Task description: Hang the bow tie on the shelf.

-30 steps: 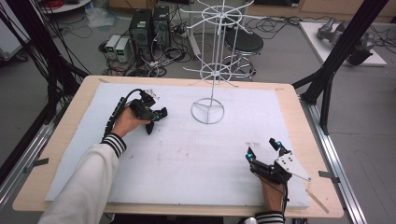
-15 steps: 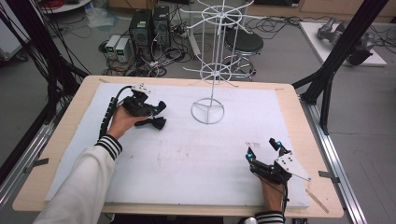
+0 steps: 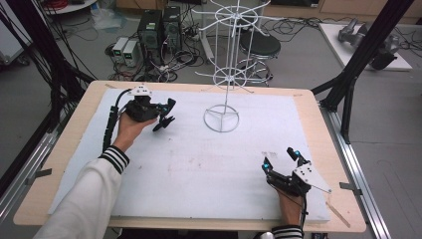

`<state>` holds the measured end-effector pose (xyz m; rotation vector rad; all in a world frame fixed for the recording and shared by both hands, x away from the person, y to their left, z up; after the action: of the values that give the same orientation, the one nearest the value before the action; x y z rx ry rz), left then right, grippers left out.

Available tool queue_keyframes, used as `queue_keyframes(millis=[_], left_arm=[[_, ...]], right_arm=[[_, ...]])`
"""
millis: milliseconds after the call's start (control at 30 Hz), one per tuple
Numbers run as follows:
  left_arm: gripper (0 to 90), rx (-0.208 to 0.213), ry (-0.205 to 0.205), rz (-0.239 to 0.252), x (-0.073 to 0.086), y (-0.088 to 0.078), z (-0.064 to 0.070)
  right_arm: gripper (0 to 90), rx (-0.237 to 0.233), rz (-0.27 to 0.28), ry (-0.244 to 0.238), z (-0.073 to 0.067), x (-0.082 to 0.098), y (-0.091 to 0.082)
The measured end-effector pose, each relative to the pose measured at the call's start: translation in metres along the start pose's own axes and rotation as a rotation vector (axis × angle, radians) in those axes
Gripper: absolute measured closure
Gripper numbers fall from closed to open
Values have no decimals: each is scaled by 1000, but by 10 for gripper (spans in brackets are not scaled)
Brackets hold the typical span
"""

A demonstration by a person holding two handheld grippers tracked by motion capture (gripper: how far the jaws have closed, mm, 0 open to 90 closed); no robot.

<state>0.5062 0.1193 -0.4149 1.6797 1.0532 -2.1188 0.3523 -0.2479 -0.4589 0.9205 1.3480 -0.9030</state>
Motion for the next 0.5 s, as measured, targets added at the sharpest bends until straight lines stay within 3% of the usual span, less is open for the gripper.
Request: queue_keyframes(millis=[200,500], left_arm=[[884,27,-22,96,-17,-7,7],[884,45,2,147,-35,-13,19]], right_arm=[[114,0,-1,0,0,0,0],[114,0,-1,-2,0,0,0]])
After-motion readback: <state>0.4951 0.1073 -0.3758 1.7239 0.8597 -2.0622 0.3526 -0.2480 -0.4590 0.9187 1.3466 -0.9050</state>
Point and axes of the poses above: each handheld gripper's, and its own axes: y roughly forward along the jaws, x roughly out of its underside, z roughly to its right, the point moved 10 cm from there along y, roughly forward along the jaws, and after that the axes turned 4 degrees about z, right-handed, at the moved point
